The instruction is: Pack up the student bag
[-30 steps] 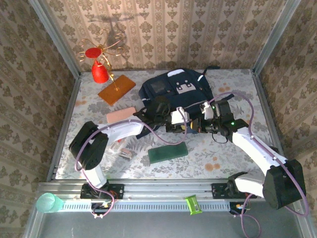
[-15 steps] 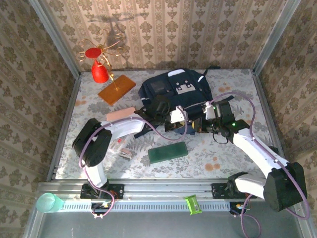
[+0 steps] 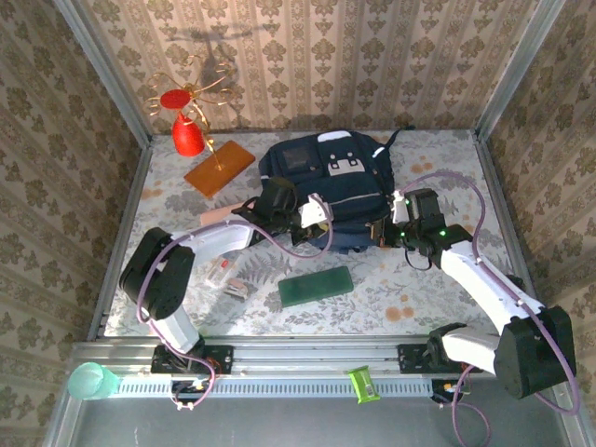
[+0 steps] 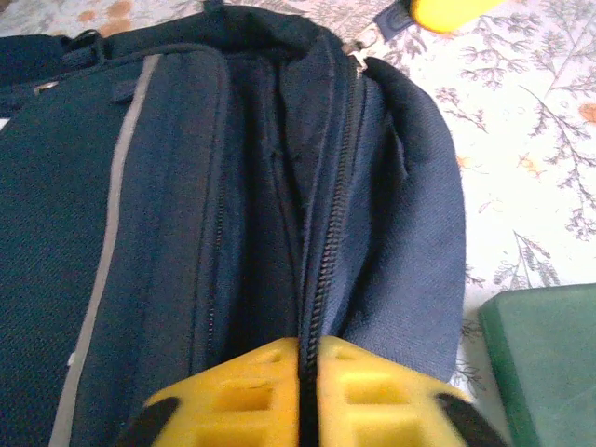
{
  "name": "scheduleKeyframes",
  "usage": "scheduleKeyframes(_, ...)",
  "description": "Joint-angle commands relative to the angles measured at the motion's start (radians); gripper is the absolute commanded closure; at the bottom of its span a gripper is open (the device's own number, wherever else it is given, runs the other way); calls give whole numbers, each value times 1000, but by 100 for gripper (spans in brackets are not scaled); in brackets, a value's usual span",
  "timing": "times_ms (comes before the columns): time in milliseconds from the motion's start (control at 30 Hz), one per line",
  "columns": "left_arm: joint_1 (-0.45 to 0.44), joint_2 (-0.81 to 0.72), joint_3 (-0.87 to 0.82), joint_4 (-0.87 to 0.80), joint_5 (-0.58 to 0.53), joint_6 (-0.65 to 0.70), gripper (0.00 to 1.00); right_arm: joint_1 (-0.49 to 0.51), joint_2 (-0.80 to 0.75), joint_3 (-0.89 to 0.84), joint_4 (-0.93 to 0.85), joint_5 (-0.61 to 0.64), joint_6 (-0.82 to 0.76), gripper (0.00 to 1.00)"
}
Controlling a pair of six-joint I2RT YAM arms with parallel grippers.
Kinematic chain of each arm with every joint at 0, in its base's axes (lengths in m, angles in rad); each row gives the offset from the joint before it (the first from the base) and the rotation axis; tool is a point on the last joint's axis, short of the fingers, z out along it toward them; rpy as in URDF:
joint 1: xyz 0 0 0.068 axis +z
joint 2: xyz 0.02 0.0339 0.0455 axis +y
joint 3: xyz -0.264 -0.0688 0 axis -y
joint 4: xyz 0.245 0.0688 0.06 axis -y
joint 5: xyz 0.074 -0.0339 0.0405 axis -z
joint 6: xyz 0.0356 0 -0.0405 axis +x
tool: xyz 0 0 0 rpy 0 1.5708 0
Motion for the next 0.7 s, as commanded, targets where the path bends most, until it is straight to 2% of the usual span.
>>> scheduleKeyframes(0, 32, -56, -22, 42, -55, -29, 73, -3, -46, -18, 24, -14, -18, 100)
scheduleKeyframes(100, -11, -81, -16, 42, -80, -31, 54, 5, -62, -22, 52, -75, -9, 100)
scheduleKeyframes(167, -52, -85, 2, 25, -85, -24, 48, 13, -71, -24, 74, -110, 3, 100)
scheduleKeyframes(267, -115, -62, 47, -6, -113, -2, 43, 25, -80, -23, 104, -152, 22, 100)
scheduleKeyframes(500, -179, 70, 171, -50, -191, 34, 45, 47, -106, -22, 126, -178, 35, 100)
scheduleKeyframes(667, -184, 128, 224, -72, -181, 16, 61, 49, -115, -38, 127, -147, 39, 100)
